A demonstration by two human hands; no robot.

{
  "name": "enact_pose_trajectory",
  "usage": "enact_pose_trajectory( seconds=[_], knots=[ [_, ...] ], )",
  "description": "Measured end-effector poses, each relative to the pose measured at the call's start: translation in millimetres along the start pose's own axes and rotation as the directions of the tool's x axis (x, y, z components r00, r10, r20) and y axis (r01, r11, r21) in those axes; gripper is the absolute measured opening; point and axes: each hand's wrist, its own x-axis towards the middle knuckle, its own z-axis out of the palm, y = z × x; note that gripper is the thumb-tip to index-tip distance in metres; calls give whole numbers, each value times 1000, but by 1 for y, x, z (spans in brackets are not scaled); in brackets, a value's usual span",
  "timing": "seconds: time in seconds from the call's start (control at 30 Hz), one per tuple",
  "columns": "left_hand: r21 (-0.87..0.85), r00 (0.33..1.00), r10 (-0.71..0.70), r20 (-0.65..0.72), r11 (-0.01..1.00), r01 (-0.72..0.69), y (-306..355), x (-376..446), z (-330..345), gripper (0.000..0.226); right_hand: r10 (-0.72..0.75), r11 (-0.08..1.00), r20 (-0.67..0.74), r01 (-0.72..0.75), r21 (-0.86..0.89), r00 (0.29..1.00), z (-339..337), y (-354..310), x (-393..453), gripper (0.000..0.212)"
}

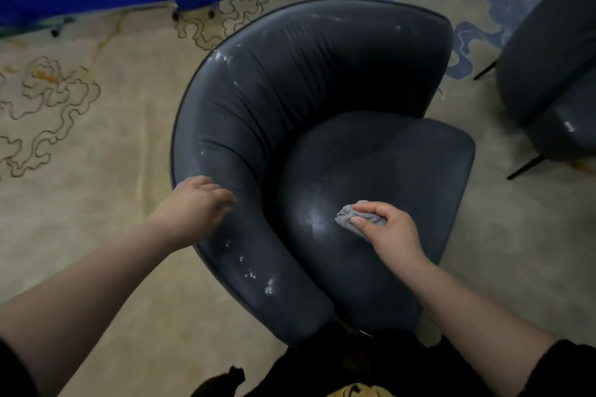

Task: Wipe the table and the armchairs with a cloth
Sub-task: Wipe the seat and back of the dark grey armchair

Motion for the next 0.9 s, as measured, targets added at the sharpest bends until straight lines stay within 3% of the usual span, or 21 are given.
enact_pose_trajectory(
  seconds=[0.13,0.33,0.5,0.6,0.9],
  knots=[
    [-37,999,32,13,999,-32,-20,-1,13,16,-17,1000,-4,17,-14,1000,21,-10,-7,20],
    [-62,999,-47,5,997,47,-14,-9,46,42,-2,1000,-45,1,-6,999,39,-8,-15,21],
    [-152,994,-88,67,984,98,-23,1,46,32,8,999,-35,-10,-46,999,44,-5,-21,25],
    [-150,986,-115,122,980,133,-22,5,46,40,15,999,-25,-15,-38,1000,43,-5,-21,26],
    [-99,974,-206,96,972,215,-16,11,54,44,32,999,93,-29,-37,995,40,10,-18,24]
  ],
)
